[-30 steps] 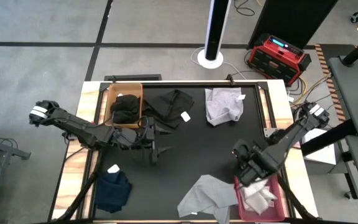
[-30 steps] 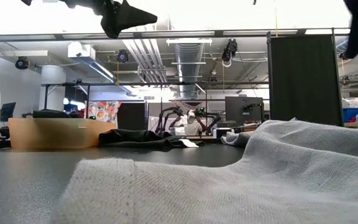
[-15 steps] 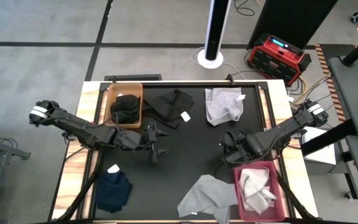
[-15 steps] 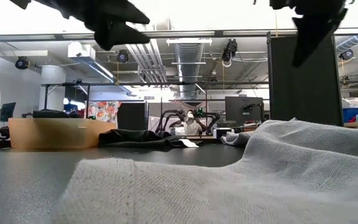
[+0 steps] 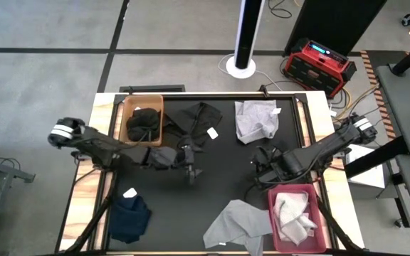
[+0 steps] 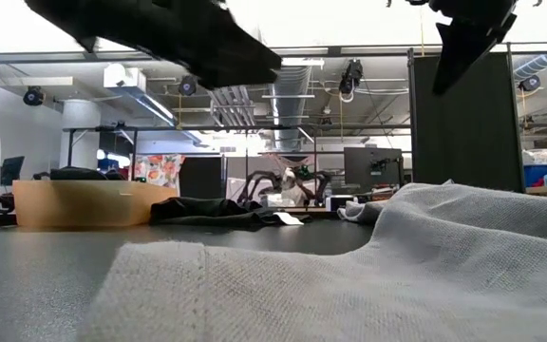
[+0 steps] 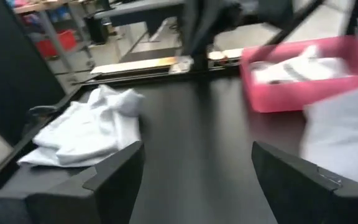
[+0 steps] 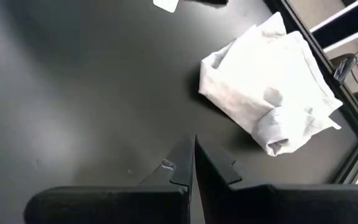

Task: Sort towels by color in basket
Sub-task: Put the top gray towel into the pink bin

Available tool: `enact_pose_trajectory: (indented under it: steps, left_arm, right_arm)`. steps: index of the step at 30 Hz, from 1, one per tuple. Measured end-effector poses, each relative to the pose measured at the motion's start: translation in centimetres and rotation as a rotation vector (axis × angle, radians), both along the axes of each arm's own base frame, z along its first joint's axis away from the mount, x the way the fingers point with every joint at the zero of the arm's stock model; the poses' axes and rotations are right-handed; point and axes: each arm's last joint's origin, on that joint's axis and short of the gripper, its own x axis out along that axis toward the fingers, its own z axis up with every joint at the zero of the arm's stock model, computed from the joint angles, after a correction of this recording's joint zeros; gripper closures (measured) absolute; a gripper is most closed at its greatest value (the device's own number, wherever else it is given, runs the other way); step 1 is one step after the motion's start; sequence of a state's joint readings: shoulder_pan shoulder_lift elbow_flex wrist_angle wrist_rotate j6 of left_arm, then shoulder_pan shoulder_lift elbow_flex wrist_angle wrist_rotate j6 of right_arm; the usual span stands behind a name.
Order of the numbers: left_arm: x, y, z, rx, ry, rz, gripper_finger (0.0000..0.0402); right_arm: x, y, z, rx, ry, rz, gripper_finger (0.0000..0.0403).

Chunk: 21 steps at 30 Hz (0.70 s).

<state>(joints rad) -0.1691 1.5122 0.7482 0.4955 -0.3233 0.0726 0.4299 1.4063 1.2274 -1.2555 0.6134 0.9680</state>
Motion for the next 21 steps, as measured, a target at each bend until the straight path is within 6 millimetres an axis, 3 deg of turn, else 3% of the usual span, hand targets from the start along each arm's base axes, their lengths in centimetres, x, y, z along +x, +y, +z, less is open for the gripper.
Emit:
enact_pose_trajectory:
  steps: [13,21]
  left_arm:
    - [8.5,6.3,-3.3,0.087,0.095,-0.005,0.012]
    - [12.9,8.8,-5.2,0.074,0.185,0.031,0.012]
  right_arm:
    - [-3.0,0.0,3.5,-0.027,-0.179,0.05,0.0394]
    - [-3.6,-0.4,3.7,-0.04,-0.198,0.054,0.0394]
